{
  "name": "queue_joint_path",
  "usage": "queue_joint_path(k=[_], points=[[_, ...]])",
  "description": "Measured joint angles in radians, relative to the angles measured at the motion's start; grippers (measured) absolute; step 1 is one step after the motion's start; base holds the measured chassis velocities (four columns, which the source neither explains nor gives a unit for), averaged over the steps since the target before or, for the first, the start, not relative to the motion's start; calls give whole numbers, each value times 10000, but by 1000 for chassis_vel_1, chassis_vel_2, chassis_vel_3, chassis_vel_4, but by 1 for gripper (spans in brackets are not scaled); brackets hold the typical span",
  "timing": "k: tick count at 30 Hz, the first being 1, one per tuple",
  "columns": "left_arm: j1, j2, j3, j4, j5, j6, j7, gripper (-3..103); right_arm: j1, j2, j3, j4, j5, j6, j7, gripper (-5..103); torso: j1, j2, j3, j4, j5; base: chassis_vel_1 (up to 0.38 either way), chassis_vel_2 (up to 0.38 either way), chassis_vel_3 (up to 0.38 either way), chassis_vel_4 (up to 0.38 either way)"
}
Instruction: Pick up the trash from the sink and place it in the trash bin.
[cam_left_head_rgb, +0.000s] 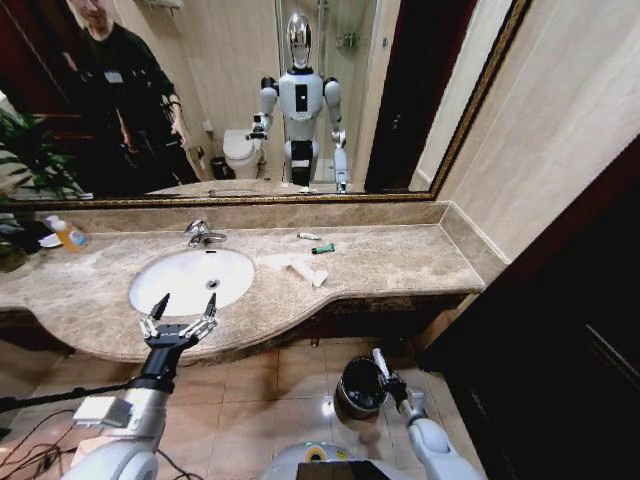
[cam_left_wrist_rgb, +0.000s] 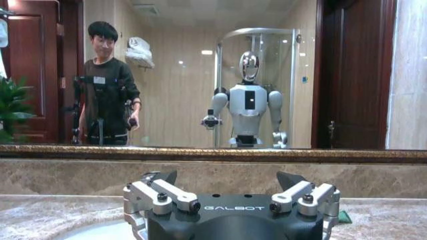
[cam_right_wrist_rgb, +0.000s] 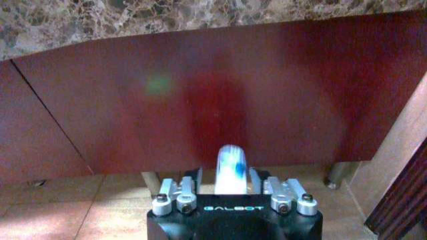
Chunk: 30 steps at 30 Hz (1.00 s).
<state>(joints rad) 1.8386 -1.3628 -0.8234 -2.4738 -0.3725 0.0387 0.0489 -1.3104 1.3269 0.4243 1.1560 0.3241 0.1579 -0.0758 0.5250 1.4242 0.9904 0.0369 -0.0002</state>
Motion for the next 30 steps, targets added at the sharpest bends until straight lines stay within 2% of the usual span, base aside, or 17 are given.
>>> queue_joint_path(k=[2, 3, 4, 5, 7, 10, 11, 14, 21, 30], points=[[0, 0, 0, 0, 0, 0, 0, 100, -10, 5, -10, 27, 0, -4, 11, 48, 0, 0, 0, 0, 0, 0, 0, 0, 0], [0, 0, 0, 0, 0, 0, 0, 100, -39, 6, -38, 110, -2, -22, 17, 60, 0, 0, 0, -1, 2, 0, 0, 0, 0], [0, 0, 0, 0, 0, 0, 0, 100, -48, 6, -51, 156, -5, -28, 18, 60, 0, 0, 0, -1, 1, 0, 0, 0, 0], [0, 0, 0, 0, 0, 0, 0, 100, -58, 18, -62, 260, -11, -59, 18, 71, 0, 0, 0, -1, 1, 0, 0, 0, 0], [0, 0, 0, 0, 0, 0, 0, 100, -61, 36, -66, 328, -20, -96, 19, 71, 0, 0, 0, 0, 1, 0, 0, 0, 0], [0, -1, 1, 0, 0, 0, 0, 100, -40, 92, -69, 458, -93, -192, 23, 86, 0, 0, 0, 0, 1, 0, 0, 0, 0], [0, -1, 1, 0, 0, 0, 0, 100, -40, 92, -69, 458, -93, -192, 23, 86, 0, 0, 0, 0, 1, 0, 0, 0, 0], [0, 0, 0, 0, 0, 0, 0, 100, -7, 133, -111, 649, -219, -291, 4, 99, 0, 0, 0, -1, 1, 0, 0, 0, 0], [0, 0, 0, 0, 0, 0, 0, 100, 46, 229, -109, 886, -94, -336, -204, 100, 0, 0, 0, 0, 1, 0, 0, 0, 0], [0, 0, 0, 0, 0, 0, 0, 100, -221, 177, -108, 1303, -98, -449, -50, 100, 0, 0, 0, 0, 3, 0, 0, 0, 0]])
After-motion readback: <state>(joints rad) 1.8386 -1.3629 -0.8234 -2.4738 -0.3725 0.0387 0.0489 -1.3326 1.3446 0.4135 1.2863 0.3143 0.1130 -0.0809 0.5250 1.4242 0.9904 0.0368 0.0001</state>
